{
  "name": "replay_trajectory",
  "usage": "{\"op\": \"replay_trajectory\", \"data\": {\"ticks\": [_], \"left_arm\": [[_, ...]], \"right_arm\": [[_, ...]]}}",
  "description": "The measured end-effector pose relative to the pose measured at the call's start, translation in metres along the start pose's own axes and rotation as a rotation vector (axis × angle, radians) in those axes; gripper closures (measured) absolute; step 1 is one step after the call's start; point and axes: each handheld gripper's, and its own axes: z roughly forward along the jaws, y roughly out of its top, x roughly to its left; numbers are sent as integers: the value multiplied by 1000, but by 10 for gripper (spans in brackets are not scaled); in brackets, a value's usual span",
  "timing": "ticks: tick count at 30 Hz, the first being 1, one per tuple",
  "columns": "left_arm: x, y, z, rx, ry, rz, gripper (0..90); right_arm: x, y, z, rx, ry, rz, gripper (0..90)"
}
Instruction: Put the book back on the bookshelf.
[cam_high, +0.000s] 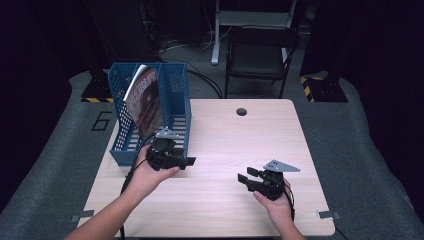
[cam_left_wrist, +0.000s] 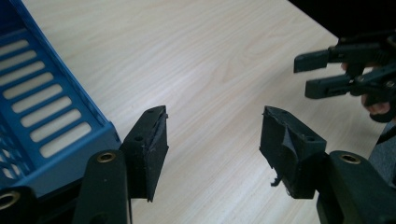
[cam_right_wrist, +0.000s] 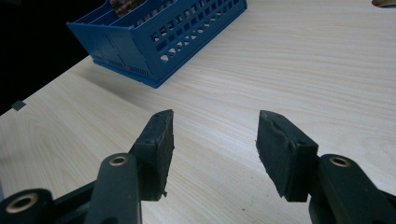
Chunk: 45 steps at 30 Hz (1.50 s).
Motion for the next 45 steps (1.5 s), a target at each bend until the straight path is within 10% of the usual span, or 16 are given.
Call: {"op": "replay_trajectory", "data": {"ticks": [17, 28, 45], "left_arm": [[1, -55, 22, -28, -33, -15, 415], [4, -85, 32, -48, -45, -93, 416], [0, -103, 57, -8, -53, 20, 403]], "right_arm": [[0, 0, 1, 0, 2, 1, 460], [1, 0, 1, 2, -1, 4, 460], [2, -1, 5, 24, 3, -6, 459]]}}
